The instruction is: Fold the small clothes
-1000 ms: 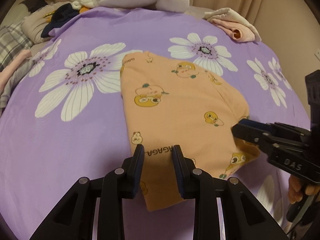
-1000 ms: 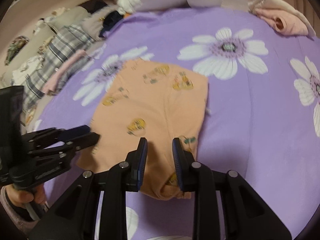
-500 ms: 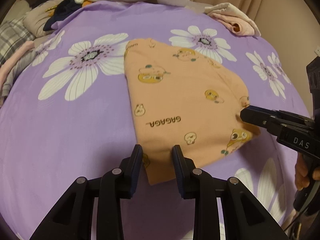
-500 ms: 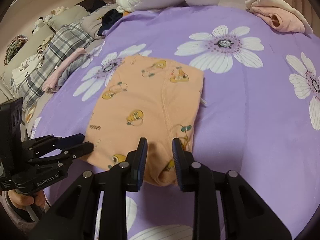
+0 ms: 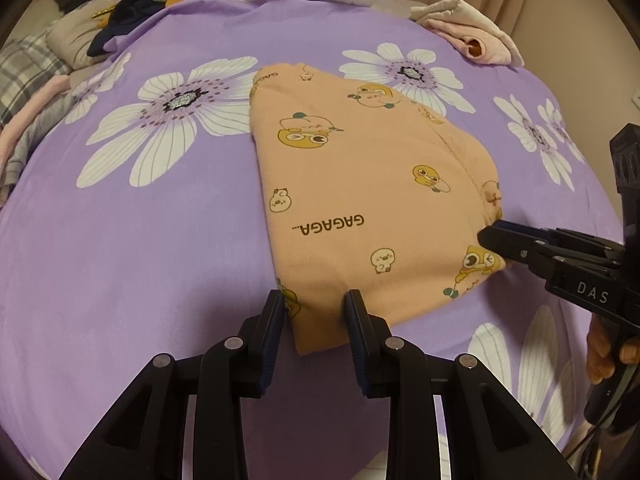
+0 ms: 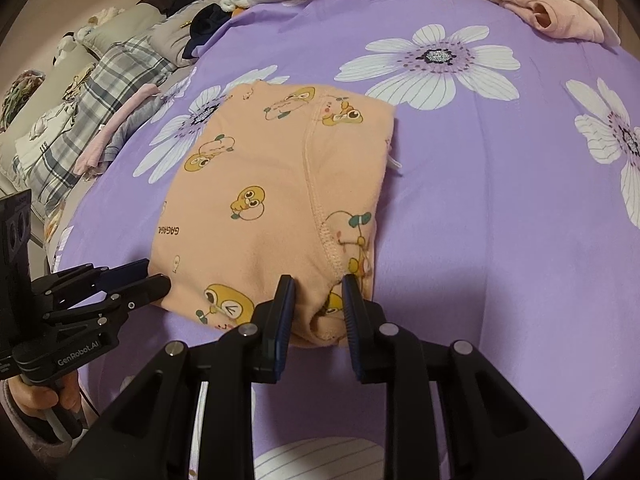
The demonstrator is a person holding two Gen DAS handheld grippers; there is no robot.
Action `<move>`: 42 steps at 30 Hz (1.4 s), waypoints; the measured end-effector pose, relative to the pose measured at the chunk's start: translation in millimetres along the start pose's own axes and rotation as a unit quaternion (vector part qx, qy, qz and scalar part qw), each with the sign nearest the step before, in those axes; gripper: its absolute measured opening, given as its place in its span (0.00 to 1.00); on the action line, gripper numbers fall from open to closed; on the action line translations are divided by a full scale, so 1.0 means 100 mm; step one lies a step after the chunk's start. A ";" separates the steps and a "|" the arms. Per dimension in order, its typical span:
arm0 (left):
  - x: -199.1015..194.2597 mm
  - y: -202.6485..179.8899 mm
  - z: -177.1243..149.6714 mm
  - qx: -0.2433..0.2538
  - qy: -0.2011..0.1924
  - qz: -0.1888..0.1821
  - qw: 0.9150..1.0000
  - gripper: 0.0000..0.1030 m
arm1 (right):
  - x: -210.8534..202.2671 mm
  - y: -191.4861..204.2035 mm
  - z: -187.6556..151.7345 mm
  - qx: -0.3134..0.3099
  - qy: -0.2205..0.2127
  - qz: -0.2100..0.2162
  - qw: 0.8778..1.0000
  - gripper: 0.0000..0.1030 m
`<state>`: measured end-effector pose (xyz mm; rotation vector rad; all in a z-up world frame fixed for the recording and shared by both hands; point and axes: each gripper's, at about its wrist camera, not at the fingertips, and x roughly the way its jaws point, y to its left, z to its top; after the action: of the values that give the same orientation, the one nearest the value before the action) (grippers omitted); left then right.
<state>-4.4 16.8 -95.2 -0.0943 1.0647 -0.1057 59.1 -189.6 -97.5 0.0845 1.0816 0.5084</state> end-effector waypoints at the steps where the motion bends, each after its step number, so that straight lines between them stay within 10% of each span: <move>1: -0.01 0.00 -0.01 0.001 0.000 0.000 1.000 0.28 | -0.01 0.02 0.00 -0.004 0.000 -0.002 1.000 0.24; 12: -0.15 0.02 -0.03 -0.009 0.002 0.017 1.000 0.30 | -0.15 0.06 -0.03 -0.008 0.002 -0.011 1.000 0.28; 17: -0.36 0.03 0.01 -0.018 -0.011 0.036 0.999 0.68 | -0.41 0.02 -0.05 0.015 -0.014 -0.008 1.000 0.55; 29: -0.87 -0.08 0.21 -0.028 -0.050 0.037 0.998 0.87 | -1.05 0.11 0.05 0.021 -0.061 -0.039 0.997 1.00; 42: -1.25 -0.12 0.26 -0.051 -0.058 0.071 0.994 0.97 | -1.50 0.40 0.11 0.003 -0.096 -0.080 0.992 1.00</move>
<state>-42.4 22.0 27.0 -0.1155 0.9566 0.0816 -0.4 -218.1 43.6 0.0495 0.8924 0.3443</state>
